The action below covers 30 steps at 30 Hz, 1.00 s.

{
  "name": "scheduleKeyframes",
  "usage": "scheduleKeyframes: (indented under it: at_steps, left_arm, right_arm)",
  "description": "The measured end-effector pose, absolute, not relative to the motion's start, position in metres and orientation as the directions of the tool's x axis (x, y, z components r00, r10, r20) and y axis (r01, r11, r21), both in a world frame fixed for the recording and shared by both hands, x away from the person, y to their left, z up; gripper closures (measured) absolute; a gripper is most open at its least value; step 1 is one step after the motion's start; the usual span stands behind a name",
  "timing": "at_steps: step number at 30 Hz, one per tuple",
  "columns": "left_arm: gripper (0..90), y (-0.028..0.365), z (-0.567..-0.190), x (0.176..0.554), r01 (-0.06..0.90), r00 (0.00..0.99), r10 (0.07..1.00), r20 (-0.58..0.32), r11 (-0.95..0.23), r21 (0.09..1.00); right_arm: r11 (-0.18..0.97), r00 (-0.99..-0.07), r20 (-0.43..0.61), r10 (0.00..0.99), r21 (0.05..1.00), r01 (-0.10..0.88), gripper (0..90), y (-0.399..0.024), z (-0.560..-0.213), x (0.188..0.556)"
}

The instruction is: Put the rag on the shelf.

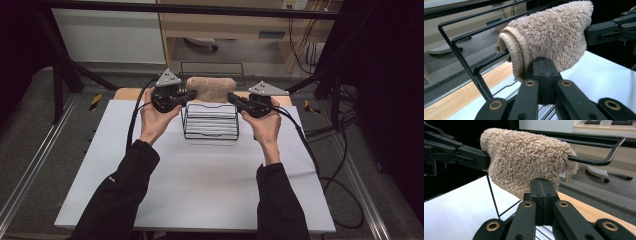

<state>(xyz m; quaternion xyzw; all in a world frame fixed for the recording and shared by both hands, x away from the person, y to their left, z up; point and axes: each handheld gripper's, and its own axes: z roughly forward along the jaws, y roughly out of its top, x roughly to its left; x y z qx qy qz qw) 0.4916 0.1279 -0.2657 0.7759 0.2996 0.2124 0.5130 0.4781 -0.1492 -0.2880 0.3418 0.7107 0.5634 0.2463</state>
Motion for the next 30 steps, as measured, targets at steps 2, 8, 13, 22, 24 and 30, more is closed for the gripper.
scheduleKeyframes:
  at_steps: [2,8,13,22,24,30]
  left_arm:
    - [89.5,0.128,-0.265,0.491,0.245,0.73,0.683,0.023,-0.293,0.924]
    - [85.5,0.131,-0.264,0.486,0.248,0.735,0.678,0.006,-0.277,0.928]
    - [76.9,0.137,-0.262,0.481,0.251,0.737,0.676,-0.004,-0.267,0.93]
    - [55.5,0.151,-0.27,0.47,0.284,0.731,0.682,-0.027,-0.267,0.921]
    - [52.4,0.155,-0.273,0.468,0.289,0.728,0.686,-0.018,-0.282,0.915]
    - [42.4,0.17,-0.285,0.46,0.305,0.715,0.699,-0.007,-0.303,0.903]
  right_arm:
    - [0.129,-0.648,0.037,0.76,0.97,0.207,90.0,-0.15,-0.287,0.477]
    - [0.12,-0.663,0.042,0.748,0.973,0.196,82.9,-0.154,-0.283,0.469]
    - [0.121,-0.663,0.041,0.747,0.973,0.197,72.6,-0.159,-0.28,0.463]
    - [0.156,-0.666,0.046,0.744,0.958,0.241,44.3,-0.164,-0.278,0.453]
    - [0.173,-0.662,0.035,0.749,0.953,0.247,38.5,-0.165,-0.279,0.451]
    - [0.19,-0.649,0.053,0.759,0.935,0.298,25.0,-0.173,-0.284,0.446]
